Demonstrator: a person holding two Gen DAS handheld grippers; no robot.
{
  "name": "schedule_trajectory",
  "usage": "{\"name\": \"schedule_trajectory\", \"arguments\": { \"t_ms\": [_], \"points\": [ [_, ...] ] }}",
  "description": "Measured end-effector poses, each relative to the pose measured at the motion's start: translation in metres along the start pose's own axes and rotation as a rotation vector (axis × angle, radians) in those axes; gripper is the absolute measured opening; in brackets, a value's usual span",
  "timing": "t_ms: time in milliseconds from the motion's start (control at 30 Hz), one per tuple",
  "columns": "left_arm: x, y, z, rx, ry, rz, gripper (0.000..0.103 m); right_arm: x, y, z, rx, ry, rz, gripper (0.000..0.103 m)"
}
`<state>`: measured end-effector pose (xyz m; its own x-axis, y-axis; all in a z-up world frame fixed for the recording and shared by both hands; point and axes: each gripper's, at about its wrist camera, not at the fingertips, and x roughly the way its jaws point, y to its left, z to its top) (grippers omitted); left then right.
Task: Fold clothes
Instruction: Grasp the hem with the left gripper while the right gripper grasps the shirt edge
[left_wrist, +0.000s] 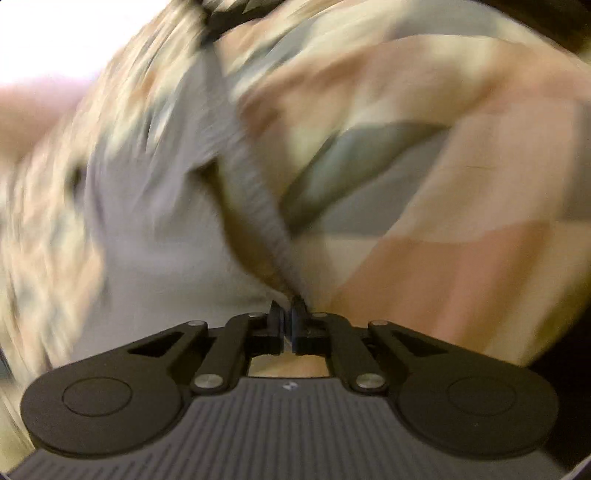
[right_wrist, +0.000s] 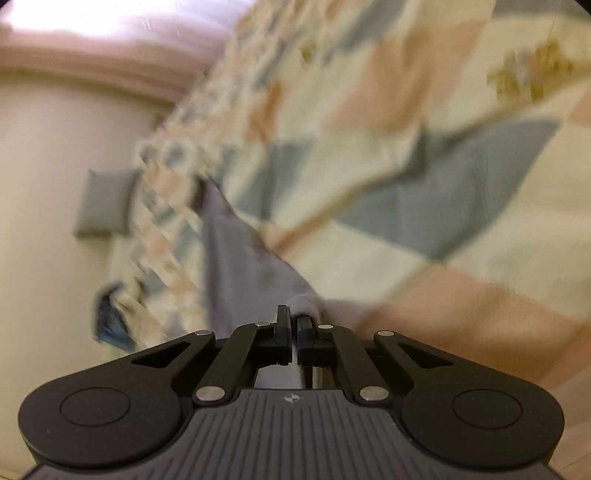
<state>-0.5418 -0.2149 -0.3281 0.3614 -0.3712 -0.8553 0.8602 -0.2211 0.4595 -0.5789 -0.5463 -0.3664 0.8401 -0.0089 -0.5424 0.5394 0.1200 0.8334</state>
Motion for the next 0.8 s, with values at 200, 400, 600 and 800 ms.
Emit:
{"name": "schedule_trajectory", "arguments": {
  "t_ms": [200, 400, 600, 800],
  "points": [
    [0.007, -0.008, 0.046, 0.108, -0.079, -0.174, 0.000, -0.040, -0.051, 0.037, 0.259, -0.117, -0.053, 0.002],
    [0.046, -0.035, 0.064, 0.099, -0.004, -0.201, 0.001, -0.044, -0.122, 0.048, 0.424, -0.043, -0.095, 0.038],
    [0.050, -0.032, 0.066, 0.029, 0.019, -0.200, 0.001, -0.034, -0.103, 0.041, 0.225, 0.026, -0.064, 0.048],
    [0.049, -0.033, 0.071, -0.003, 0.032, -0.198, 0.002, -0.017, -0.112, 0.033, 0.225, 0.022, -0.089, 0.041]
  ]
}}
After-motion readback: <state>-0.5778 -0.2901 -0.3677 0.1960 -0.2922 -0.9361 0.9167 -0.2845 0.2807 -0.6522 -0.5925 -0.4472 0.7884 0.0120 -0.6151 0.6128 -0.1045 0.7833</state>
